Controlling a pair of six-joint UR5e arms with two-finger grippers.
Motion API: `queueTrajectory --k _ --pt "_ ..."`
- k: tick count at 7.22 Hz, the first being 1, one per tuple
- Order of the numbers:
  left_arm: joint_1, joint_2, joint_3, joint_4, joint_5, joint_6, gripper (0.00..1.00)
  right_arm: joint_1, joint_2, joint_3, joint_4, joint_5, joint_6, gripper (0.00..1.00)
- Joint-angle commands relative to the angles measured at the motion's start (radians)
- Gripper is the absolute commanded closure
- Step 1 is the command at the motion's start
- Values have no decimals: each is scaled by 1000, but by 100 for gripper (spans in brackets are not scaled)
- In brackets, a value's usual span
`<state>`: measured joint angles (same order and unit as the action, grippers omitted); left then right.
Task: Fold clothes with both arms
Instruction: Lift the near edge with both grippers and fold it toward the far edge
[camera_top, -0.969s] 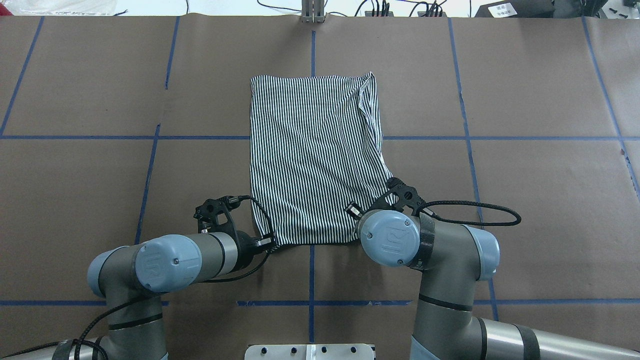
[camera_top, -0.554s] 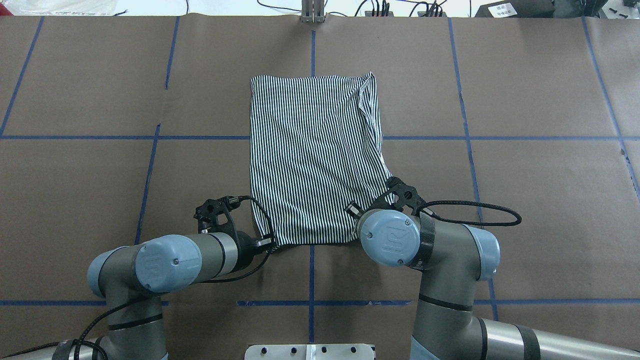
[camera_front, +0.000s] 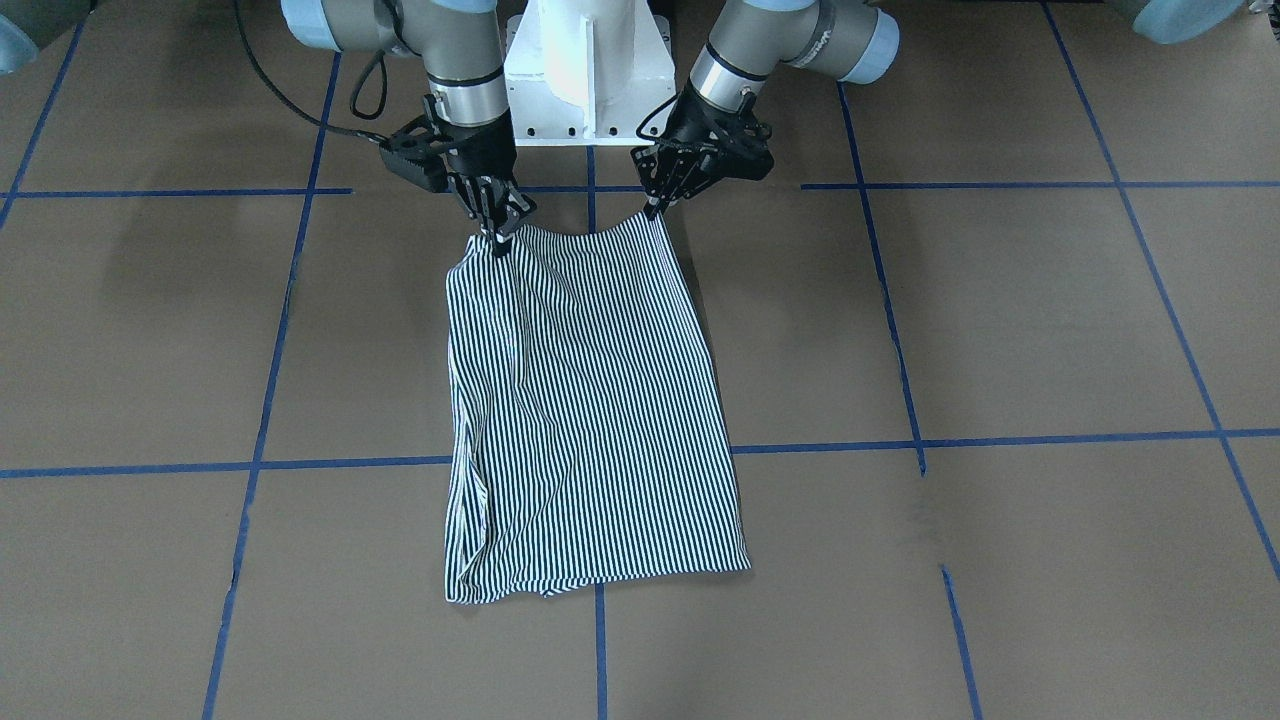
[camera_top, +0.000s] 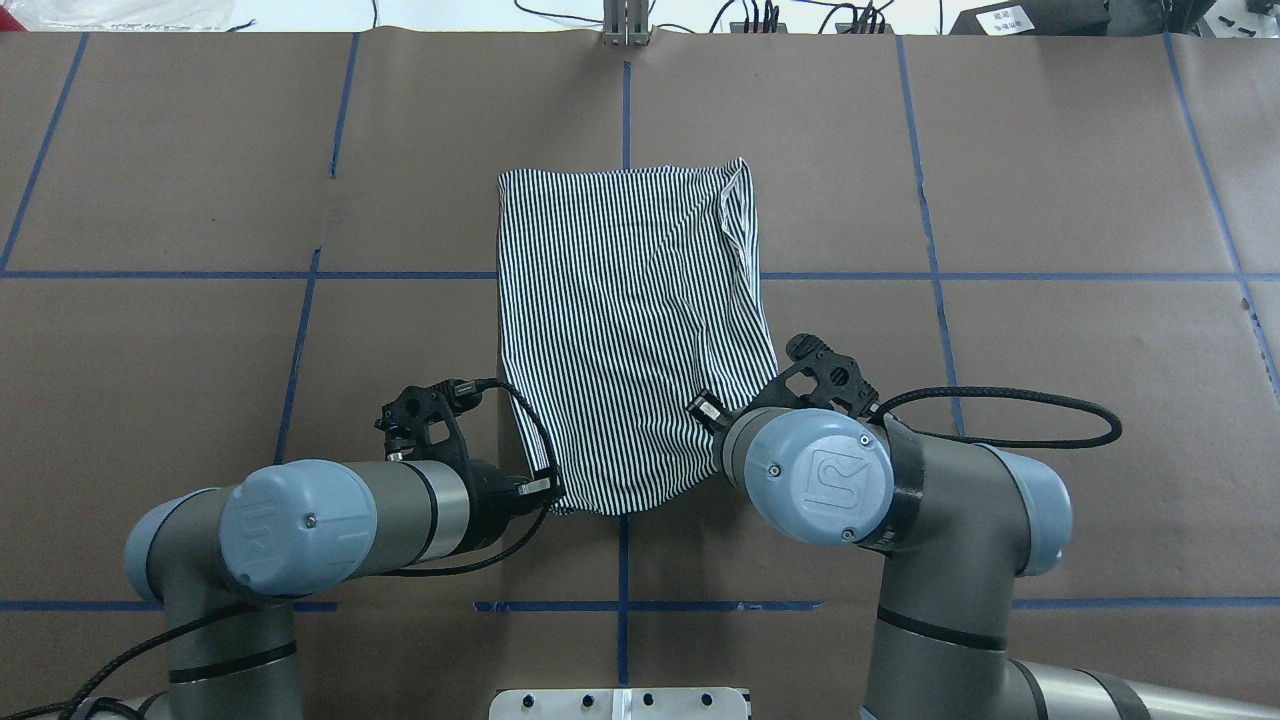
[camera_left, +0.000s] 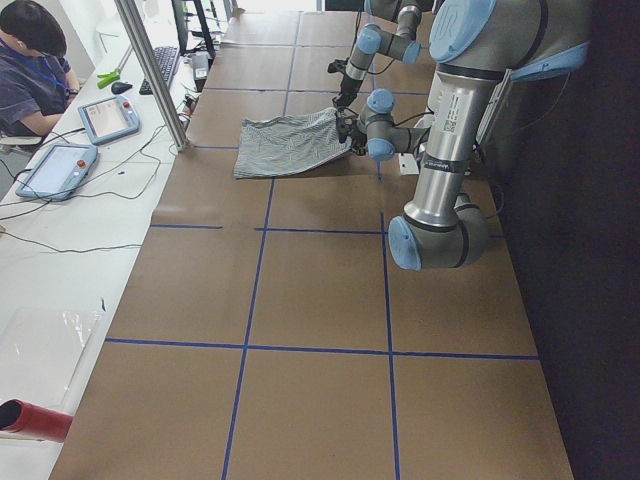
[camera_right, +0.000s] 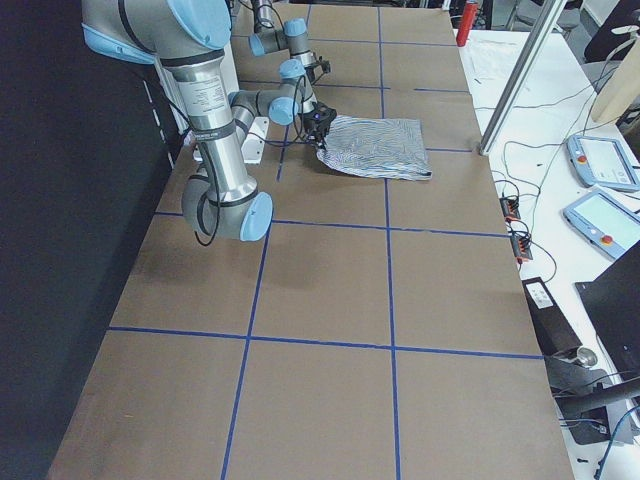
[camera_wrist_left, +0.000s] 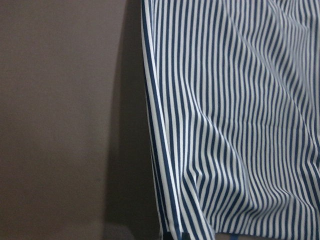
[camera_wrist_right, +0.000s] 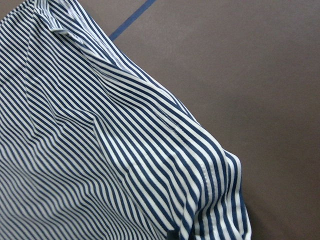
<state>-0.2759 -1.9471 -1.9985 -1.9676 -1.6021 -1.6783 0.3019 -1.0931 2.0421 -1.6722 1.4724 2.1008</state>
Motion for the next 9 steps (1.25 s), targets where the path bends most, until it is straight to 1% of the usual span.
queueTrajectory --k 1,2,3,4,5,6,7,8,9 --pt "3 -4 -223 238 -42 0 100 -39 4 202 -199 3 30 100" --pt "3 -21 -221 251 -44 0 100 -44 4 187 -199 -1 28 100" --pt "-3 -24 -220 251 -42 17 100 -52 7 149 -195 -4 28 100" --pt "-25 -24 -217 251 -42 55 100 -52 7 124 -189 -4 19 100" --pt "-73 -35 -198 253 -47 99 100 -31 9 119 -189 -4 9 100" --pt "-132 -74 -137 251 -48 141 100 2 33 90 -187 -4 -8 100" --pt "-196 -105 -72 244 -70 188 100 49 91 10 -182 -1 -11 100" --pt "-251 -114 -36 236 -94 228 100 90 122 -50 -138 2 -30 100" --pt "-294 -162 34 233 -98 250 100 136 148 -125 -80 6 -51 100"
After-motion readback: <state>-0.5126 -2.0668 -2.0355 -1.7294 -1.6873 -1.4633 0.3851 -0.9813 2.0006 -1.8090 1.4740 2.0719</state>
